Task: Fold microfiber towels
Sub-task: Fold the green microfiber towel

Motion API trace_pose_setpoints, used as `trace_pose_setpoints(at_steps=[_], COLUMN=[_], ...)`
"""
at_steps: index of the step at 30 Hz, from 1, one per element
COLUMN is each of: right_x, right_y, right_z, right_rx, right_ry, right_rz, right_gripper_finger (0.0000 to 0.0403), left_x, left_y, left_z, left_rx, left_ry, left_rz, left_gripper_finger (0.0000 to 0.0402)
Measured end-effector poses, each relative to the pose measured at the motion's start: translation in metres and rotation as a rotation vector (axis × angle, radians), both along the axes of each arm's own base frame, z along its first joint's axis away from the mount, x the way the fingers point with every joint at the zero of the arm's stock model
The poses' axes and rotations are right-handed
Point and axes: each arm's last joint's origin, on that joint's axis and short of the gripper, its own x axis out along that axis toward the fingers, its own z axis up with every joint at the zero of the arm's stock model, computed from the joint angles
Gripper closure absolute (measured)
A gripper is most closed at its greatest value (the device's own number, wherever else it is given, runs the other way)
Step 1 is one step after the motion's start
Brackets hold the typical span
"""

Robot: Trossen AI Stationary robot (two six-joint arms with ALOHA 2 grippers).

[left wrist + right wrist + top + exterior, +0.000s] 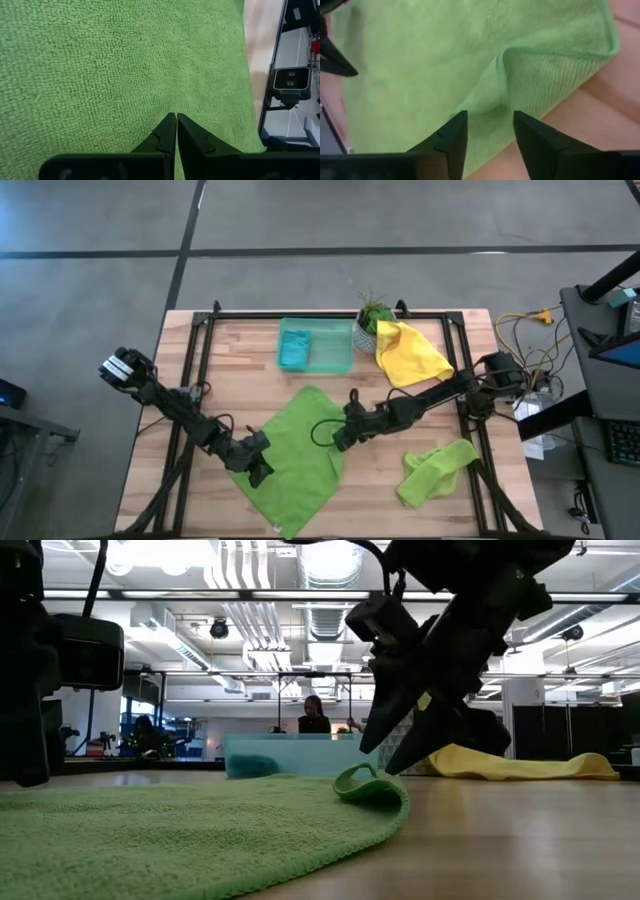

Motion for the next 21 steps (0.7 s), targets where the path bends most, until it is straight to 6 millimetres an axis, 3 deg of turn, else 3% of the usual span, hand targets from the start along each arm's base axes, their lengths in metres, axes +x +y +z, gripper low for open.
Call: trace_pose_setpoints(at_steps=[6, 13, 17, 21], right_x=[0.002, 0.014, 0.021, 0.023], right_y=[-0.010, -0.015, -0.012, -0.012], right_z=[0.000, -0.013, -0.013, -0.011], right_rx=[-0.008, 0.020, 0.021, 0.003], right_ry=[-0.001, -0.007, -0.027, -0.039], right_rz=[-0.018, 0.051, 0.086, 0.113], right_gripper_finger=[0.0232, 0.0248, 0.0272, 0.0327], left_x=[0.000, 0.000, 0.000, 0.000], left_y=[0.000, 0.000, 0.000, 0.000], left_z=[0.000, 0.000, 0.000, 0.000], left_rx=[0.000, 0.001, 0.001, -0.006], left_ry=[-0.001, 0.000, -0.001, -0.007], left_rz=[0.000, 0.000, -0.001, -0.002], left_gripper_finger=[0.0402, 0.0402, 0.0402, 0.0402])
